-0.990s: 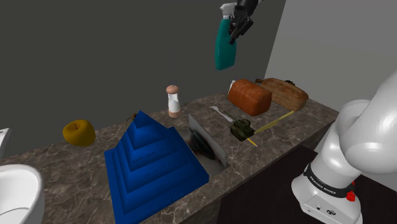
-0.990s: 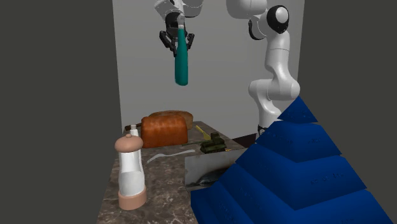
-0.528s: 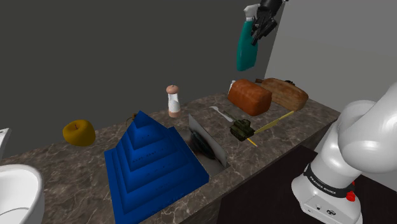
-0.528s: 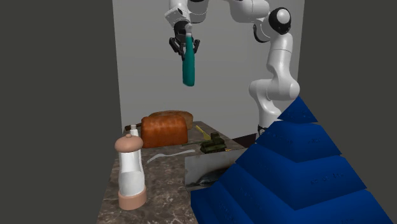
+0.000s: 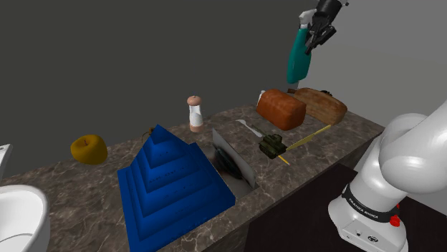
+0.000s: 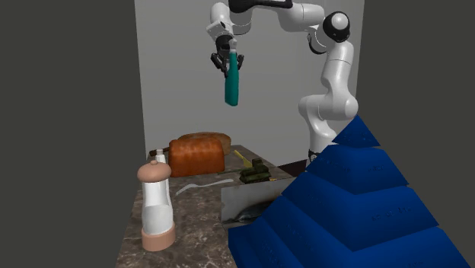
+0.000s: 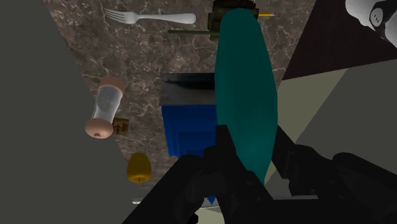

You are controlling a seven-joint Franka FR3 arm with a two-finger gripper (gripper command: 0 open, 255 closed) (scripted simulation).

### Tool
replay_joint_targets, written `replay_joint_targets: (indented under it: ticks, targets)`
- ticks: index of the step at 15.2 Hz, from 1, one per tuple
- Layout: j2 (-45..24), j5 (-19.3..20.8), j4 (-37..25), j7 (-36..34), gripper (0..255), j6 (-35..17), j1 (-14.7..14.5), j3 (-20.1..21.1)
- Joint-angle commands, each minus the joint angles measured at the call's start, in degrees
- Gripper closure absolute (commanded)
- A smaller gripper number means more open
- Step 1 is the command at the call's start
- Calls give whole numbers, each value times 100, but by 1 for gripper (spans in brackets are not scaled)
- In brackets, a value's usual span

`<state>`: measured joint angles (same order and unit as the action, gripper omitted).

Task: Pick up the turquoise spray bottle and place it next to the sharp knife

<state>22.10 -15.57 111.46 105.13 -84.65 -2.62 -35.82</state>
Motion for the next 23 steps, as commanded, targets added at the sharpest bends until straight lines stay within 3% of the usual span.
replay_joint_targets:
  ticks: [1, 23]
  targets:
    - [30, 25, 164, 56, 255, -123, 20, -5]
    - [-45, 47, 1745, 713, 255, -1626, 107, -161]
